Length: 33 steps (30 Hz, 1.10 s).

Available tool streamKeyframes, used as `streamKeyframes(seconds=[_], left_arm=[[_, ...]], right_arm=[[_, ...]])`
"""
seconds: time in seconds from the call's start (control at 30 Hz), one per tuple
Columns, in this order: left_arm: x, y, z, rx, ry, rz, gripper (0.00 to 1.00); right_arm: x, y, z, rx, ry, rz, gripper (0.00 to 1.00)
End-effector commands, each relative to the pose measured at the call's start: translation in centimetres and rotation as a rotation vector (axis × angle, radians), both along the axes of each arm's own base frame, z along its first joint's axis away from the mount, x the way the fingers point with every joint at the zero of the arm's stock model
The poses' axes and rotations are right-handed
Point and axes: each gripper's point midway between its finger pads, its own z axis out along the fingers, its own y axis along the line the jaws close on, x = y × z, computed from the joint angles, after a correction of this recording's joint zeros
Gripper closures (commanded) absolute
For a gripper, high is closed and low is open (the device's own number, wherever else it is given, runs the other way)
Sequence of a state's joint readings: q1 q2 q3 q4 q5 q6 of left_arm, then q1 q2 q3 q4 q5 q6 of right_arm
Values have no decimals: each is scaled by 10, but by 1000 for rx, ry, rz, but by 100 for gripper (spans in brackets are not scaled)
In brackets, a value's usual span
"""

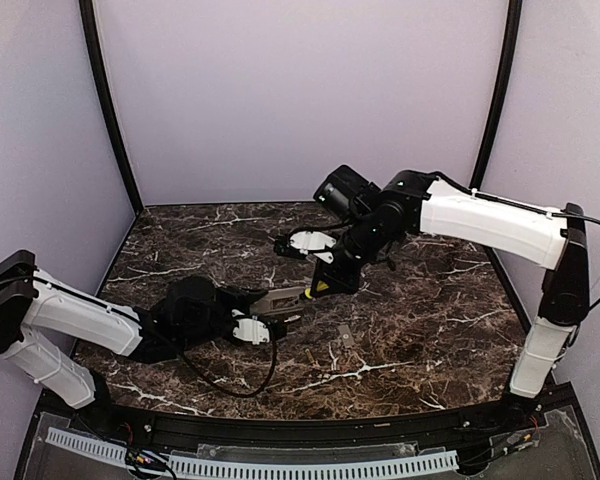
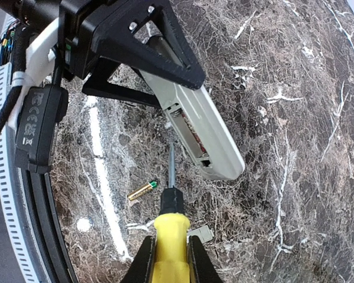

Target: Unload the batteries from the remote control

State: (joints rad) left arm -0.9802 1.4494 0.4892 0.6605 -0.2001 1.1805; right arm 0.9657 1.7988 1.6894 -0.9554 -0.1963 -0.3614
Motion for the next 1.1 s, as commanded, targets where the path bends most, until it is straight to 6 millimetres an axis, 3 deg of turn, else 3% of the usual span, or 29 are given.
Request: streamKeyframes(seconds=[0.0, 0.37, 0.5, 0.73, 0.87, 1.07], left_arm=[[1, 8, 16, -99, 42, 77, 100], [-1, 22, 38, -252, 109, 167, 100], [-3, 27, 56, -349, 152, 199, 100], [1, 42, 83, -599, 342, 380, 100], [13, 69, 95, -793, 413, 610, 100], [17, 95, 67, -886, 571, 931, 100]], right_arm=[[-2, 0, 14, 79, -4, -26, 100], [7, -19, 34, 185, -94, -186, 100], [14, -26, 38, 236, -118, -290, 100], [28, -40, 41, 333, -129, -507, 100], [38, -50, 36, 363, -121, -653, 100], [47, -57, 20, 415, -66, -840, 100]])
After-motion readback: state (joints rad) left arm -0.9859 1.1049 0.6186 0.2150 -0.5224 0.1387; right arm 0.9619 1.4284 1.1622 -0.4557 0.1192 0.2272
